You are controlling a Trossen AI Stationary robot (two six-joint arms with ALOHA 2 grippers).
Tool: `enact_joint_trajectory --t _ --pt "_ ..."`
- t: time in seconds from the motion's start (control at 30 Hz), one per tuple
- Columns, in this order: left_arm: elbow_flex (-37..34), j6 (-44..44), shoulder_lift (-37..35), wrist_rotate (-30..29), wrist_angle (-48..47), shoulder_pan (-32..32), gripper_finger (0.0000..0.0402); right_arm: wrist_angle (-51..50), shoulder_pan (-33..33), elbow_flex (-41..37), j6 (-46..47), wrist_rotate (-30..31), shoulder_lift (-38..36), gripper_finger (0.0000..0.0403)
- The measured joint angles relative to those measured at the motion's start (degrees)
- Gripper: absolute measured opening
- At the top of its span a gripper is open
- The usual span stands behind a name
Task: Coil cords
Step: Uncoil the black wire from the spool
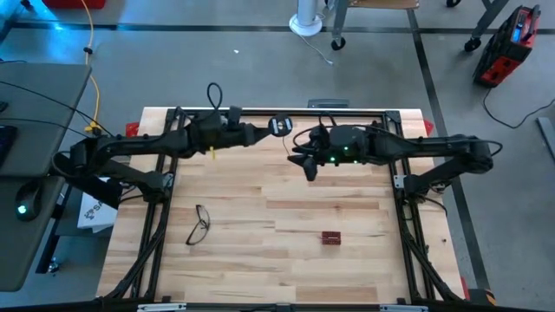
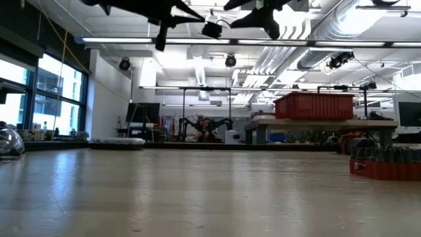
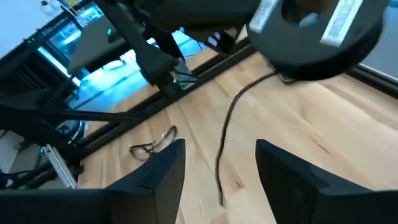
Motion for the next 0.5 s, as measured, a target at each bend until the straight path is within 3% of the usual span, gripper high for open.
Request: enact_joint_trajectory --t 0.27,0.5 --pt "0.5 1.7 0.0 -3.0 -0.4 -2.1 0.0 1.7 0.0 0.0 -1.3 0.2 1.2 0.0171" --pt "0.4 2.0 0.0 -3.1 -0.2 -2.8 0.0 2.1 0.1 0.0 -4.1 2.5 0.9 0.0075"
